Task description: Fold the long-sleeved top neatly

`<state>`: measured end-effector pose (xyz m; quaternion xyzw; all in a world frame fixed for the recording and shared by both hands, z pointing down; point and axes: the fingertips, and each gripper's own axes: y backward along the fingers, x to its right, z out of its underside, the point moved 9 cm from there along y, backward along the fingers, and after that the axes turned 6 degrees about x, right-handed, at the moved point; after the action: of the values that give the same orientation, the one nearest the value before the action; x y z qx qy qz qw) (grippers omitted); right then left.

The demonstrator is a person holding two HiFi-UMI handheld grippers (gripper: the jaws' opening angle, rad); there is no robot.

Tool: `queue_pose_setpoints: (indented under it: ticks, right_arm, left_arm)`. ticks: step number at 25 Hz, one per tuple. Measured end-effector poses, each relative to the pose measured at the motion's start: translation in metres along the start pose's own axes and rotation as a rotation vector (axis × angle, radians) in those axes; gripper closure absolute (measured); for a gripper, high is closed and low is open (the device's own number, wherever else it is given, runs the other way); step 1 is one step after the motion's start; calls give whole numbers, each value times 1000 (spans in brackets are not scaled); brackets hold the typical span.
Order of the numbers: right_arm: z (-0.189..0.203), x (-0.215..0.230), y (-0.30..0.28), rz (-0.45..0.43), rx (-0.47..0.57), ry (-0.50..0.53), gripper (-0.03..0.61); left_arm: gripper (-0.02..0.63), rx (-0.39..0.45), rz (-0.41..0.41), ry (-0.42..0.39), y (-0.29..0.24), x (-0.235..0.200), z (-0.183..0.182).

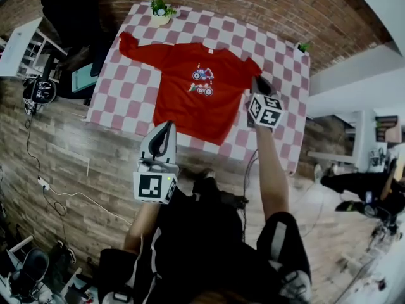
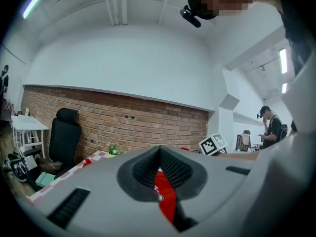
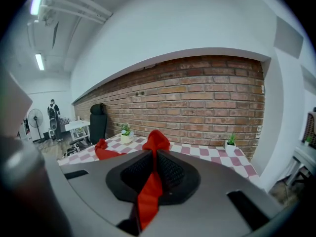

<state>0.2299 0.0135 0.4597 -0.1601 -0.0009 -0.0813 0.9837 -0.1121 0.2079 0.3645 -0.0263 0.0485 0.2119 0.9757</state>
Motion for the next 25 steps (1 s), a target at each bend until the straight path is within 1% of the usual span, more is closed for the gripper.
queue_pose_setpoints:
  ticks: [3,5,7,11,14,17,22,25]
  right_arm:
    - [2,-36,0,-13,-6,6,549]
    - [6,-62,0,-30,-8,19,549]
    - [12,-87,1,-53,-18,31,549]
    - [25,-132,-6,-92,-42,33,549]
    - [36,-161,-10,-112,-57,32,549]
    - [54,-187,-11,-127,-89,39,549]
    - [93,-221,-10,-145,-130,60,549]
    - [122,-237,-11,-152,-159,74,549]
  left_arm:
    - [607,14,-3,34,5,-27,-7]
    - [607,12,2,29,10,-44,-8]
    - [607,17,-2,41,15,-57,-9]
    - [607,15,5,46,19,-83,-10]
    - [607,16,-5,56,24,-99,-10]
    - [607,5,5,38,30,-113,-7]
    - [607,5,4,76,31,-133,-5]
    - [607,-11,21,59,33,-145,-1]
